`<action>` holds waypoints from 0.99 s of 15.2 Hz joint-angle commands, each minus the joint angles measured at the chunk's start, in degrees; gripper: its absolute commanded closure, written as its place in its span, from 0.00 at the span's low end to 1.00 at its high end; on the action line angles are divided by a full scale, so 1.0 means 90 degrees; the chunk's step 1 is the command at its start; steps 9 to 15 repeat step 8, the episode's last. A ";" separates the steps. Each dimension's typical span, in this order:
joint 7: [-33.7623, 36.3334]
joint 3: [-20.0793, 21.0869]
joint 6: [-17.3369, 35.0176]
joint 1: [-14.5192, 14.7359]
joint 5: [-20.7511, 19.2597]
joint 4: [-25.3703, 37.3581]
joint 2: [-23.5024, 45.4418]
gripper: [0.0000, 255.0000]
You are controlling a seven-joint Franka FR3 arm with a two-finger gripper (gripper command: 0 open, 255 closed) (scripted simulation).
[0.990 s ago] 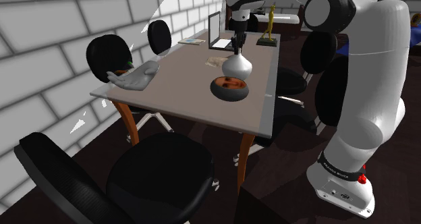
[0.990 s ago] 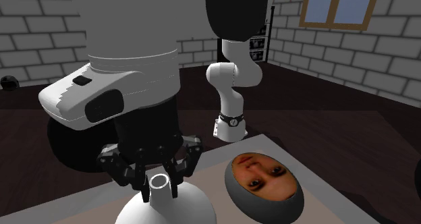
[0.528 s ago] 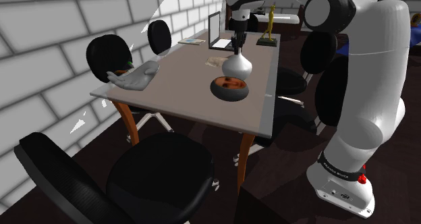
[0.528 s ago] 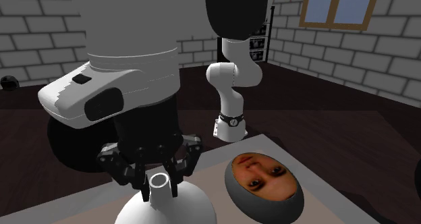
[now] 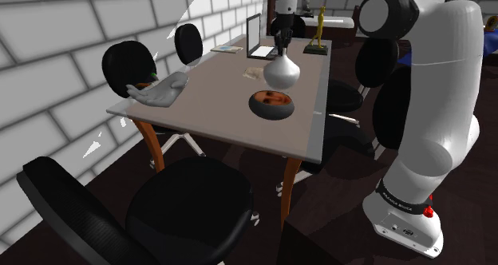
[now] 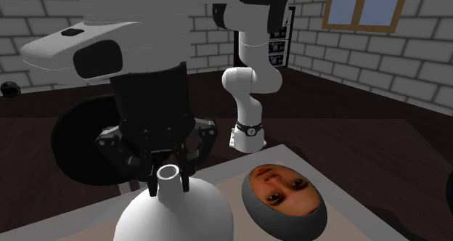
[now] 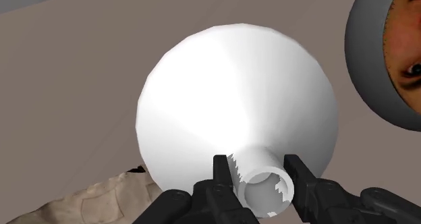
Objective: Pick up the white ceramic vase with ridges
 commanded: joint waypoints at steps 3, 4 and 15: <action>0.0000 -0.0001 -0.0407 -0.0037 0.0021 0.0527 0.0114 1.00; -0.0001 -0.0002 -0.0512 -0.0048 0.0027 0.0663 0.0146 1.00; -0.0001 -0.0002 -0.0744 -0.0074 0.0042 0.0975 0.0227 1.00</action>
